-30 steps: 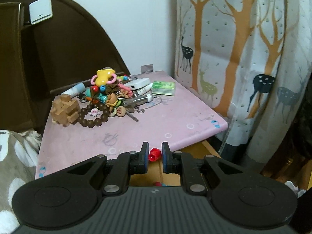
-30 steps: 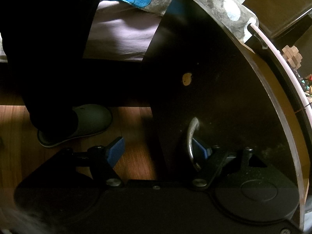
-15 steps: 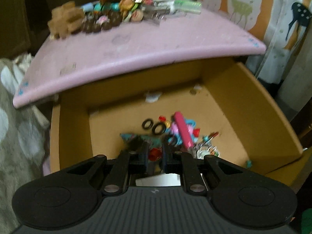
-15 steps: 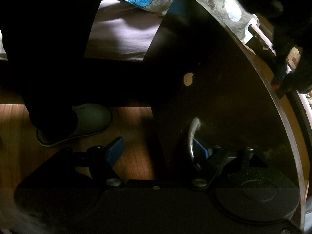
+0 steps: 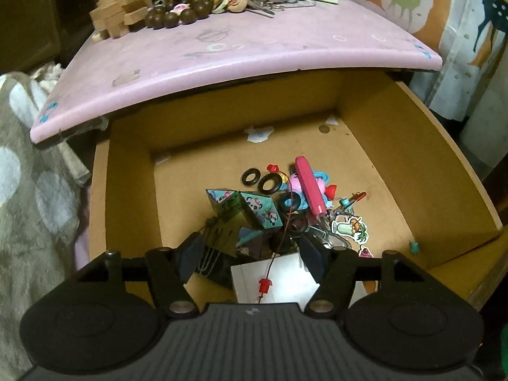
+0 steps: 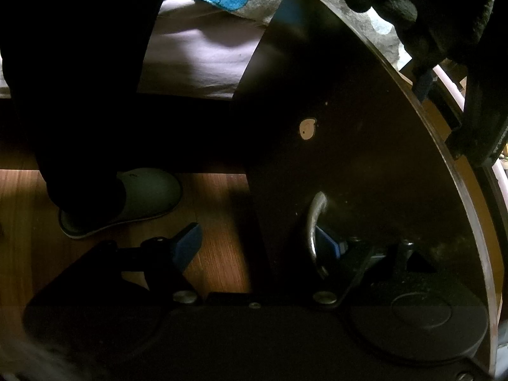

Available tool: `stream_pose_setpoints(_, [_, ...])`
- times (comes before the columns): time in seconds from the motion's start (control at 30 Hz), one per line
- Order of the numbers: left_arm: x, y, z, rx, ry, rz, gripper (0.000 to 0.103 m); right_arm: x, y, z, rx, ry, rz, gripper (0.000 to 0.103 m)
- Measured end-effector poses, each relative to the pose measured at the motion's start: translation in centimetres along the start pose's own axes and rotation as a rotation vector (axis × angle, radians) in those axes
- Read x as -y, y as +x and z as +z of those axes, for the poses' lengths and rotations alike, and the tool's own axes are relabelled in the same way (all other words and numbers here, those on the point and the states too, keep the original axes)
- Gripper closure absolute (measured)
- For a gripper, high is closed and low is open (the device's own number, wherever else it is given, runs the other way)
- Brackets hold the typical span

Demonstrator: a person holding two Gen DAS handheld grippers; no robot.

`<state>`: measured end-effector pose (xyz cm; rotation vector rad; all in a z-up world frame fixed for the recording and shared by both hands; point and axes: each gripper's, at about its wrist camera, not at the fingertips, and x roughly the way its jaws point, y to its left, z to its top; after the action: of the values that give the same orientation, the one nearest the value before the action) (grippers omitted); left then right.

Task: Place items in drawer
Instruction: 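Move the left tool back to the item pile toward the round wooden bead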

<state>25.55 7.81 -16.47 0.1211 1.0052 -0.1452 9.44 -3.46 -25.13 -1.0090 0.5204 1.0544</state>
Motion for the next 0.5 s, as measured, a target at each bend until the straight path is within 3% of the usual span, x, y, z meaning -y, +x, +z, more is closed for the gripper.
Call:
stream_pose_setpoints(0.2, [-0.6, -1.0, 0.5, 0.03, -0.019, 0.007, 0.037, 0.0, 0.0, 0.0, -0.002, 0.002, 0.001, 0.025])
stream_pose_setpoints(0.37, [-1.3, -3.3, 2.5, 0.133, -0.064, -0.021, 0.037, 0.1, 0.0, 0.0, -0.001, 0.005, 0.003, 0.025])
stream_pose_setpoints(0.5, [-0.8, -4.7, 5.0, 0.23, -0.043, -0.021, 0.037, 0.0, 0.0, -0.1, 0.005, 0.001, 0.002, 0.025])
